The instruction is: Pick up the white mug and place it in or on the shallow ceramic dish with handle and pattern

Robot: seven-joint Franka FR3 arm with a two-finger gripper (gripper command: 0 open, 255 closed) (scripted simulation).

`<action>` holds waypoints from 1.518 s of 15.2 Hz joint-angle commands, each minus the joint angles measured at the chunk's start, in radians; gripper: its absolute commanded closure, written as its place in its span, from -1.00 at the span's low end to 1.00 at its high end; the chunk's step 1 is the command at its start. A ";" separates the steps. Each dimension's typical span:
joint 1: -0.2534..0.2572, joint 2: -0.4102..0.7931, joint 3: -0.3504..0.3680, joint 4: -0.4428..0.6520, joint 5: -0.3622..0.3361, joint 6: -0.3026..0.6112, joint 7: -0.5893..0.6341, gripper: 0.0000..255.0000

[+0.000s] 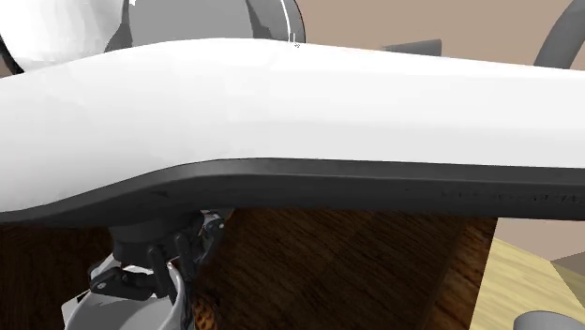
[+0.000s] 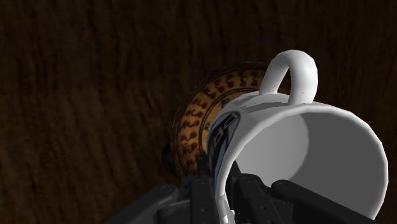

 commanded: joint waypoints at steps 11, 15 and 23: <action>0.001 -0.020 0.000 -0.099 0.006 0.080 -0.008 1.00; 0.001 -0.020 0.000 -0.099 0.006 0.080 -0.008 -1.00; -0.003 0.013 -0.003 0.065 -0.003 -0.052 0.000 -1.00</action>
